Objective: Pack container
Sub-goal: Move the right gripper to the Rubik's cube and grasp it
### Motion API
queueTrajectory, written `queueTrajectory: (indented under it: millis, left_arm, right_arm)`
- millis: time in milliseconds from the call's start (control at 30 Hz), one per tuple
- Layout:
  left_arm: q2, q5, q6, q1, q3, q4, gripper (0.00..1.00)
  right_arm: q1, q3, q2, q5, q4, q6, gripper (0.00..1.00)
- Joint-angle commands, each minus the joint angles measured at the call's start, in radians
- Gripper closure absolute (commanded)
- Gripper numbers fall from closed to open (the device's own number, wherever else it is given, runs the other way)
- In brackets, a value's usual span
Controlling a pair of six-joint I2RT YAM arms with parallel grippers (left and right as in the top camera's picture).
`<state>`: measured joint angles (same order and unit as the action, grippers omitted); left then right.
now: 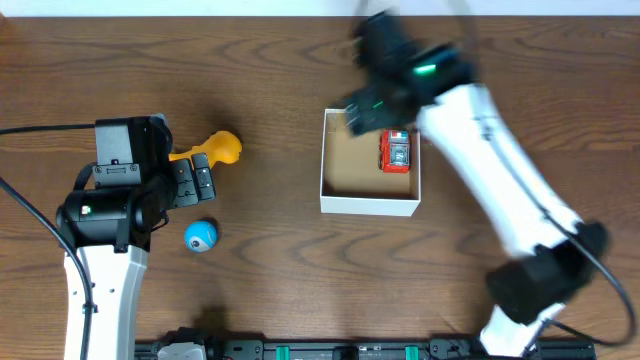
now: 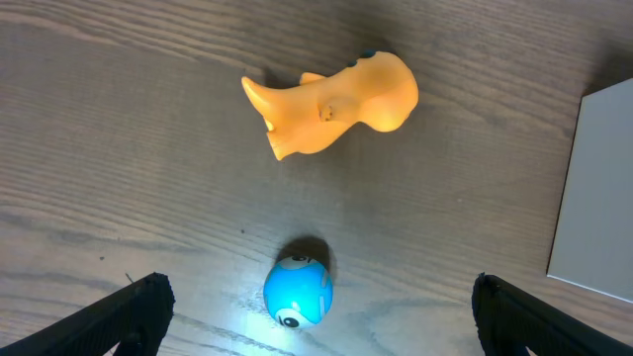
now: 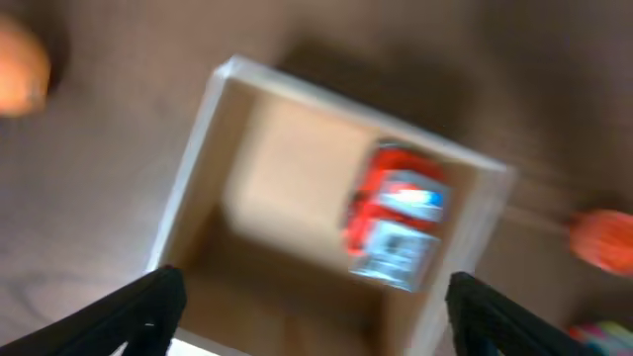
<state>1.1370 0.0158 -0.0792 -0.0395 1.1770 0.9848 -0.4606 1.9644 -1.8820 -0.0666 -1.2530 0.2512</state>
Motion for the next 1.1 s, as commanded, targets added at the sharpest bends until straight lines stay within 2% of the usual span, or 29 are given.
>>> queueTrajectory:
  millis: [0,233,367,633,733,867,1067]
  left_arm:
    - [-0.001,-0.002,-0.008,-0.007,0.020,0.002,0.02]
    - [-0.001,-0.002,-0.008,-0.007,0.020,0.002,0.02]
    - [-0.001,-0.002,-0.008,-0.007,0.020,0.002,0.02]
    - [-0.001,-0.002,-0.008,-0.007,0.020,0.002,0.02]
    - [-0.001,-0.002,-0.008,-0.007,0.020,0.002,0.02]
    - [-0.001,-0.002,-0.008,-0.007,0.020,0.002,0.02]
    - [-0.001,-0.002,-0.008,-0.007,0.020,0.002,0.02]
  right_arm:
    - [0.146,0.006,0.026,-0.038,-0.037,0.029,0.08]
    - [0.370,-0.044,0.014,-0.037,-0.126,0.029,0.01]
    - [0.460,-0.110,0.014,-0.023,-0.156,-0.022,0.01]
    - [0.613,-0.245,0.014,0.044,-0.211,-0.413,0.01]
    - [0.671,-0.300,0.015,0.046,-0.161,-0.428,0.01]
    - [0.729,-0.398,0.014,0.047,-0.051,-0.534,0.01]
    - [0.743,-0.535,0.014,0.048,0.093,-0.631,0.01]
